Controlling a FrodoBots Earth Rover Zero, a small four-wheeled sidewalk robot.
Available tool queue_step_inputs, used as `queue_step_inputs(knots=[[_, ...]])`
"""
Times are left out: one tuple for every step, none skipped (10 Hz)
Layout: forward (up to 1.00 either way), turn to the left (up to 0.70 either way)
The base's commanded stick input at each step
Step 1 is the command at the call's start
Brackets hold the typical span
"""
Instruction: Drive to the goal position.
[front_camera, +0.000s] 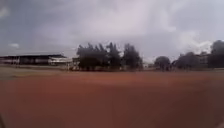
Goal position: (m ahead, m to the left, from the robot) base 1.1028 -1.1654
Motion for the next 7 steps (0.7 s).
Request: queue_step_inputs(knots=[[0.70, 0.00], [0.70, 0.00], [0.70, 0.00], [0.70, 0.00], [0.70, 0.00], [0.70, 0.00], [0.70, 0.00]])
